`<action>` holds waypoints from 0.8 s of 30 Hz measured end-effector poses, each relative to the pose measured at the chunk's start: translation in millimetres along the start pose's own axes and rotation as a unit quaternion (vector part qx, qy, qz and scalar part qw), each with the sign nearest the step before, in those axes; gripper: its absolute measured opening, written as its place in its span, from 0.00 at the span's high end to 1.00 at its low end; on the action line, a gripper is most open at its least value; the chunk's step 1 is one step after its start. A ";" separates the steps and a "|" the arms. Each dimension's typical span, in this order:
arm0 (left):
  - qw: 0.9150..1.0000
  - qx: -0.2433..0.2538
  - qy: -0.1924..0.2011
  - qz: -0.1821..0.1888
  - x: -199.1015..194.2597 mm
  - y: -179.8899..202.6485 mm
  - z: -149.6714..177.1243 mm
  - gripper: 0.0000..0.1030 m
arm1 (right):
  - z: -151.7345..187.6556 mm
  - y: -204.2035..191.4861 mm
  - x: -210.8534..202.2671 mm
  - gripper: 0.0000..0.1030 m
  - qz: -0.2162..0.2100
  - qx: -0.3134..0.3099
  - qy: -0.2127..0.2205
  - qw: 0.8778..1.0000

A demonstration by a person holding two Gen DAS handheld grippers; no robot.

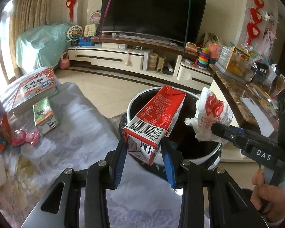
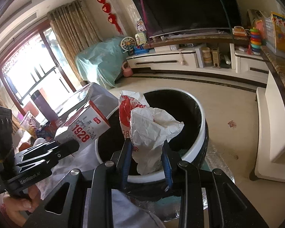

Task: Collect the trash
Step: 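Carry the carton and bag over the black trash bin, then open both grippers above the bin to drop carton and bag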

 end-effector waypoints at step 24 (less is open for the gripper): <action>1.000 0.005 -0.009 0.006 30.3 14.2 -20.5 0.45 | -17.3 11.6 17.3 0.39 0.022 -0.010 -0.009 1.000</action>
Point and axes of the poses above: each gripper's, at about its wrist camera, not at the fingertips, and x roughly the way its jaws point, y to its right, z to its underside, the point moved 3 cm from there along x, roughly the way its jaws point
